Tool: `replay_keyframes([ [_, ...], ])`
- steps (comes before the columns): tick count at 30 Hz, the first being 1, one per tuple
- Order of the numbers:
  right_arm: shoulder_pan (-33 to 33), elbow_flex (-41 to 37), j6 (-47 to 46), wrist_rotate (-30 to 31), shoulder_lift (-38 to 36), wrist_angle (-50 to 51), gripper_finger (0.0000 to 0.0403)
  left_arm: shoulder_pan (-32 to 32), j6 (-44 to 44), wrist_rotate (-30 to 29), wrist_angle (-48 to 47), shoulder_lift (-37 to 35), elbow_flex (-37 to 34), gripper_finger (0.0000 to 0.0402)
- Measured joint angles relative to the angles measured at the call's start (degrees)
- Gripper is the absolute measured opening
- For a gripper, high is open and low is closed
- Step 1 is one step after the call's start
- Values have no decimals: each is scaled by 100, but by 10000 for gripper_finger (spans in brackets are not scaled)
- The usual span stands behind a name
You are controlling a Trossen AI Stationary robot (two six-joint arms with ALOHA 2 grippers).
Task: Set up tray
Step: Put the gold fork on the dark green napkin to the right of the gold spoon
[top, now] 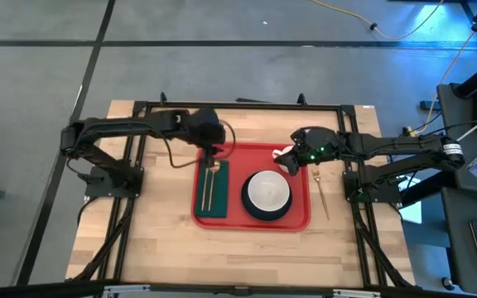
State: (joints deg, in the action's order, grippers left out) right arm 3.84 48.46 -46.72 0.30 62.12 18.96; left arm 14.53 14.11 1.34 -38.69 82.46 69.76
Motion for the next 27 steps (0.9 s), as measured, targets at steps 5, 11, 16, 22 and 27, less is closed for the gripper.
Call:
replay_keyframes([
  [5,1,0,200,-18,1,7,71,73,-1215,839,295,-226,0,107],
  [11,-4,175,199,-661,-80,595,71,-41,-1730,883,1477,-426,-4,98],
  [16,1,703,-628,241,-49,2824,71,-45,-1946,890,2469,-959,-515,94],
  [22,-13,814,-2106,448,-34,4704,71,147,-2283,635,3219,-1674,-1424,97],
  [27,-13,812,-2517,461,-34,5566,71,246,-2447,214,3258,-2029,-1875,95],
])
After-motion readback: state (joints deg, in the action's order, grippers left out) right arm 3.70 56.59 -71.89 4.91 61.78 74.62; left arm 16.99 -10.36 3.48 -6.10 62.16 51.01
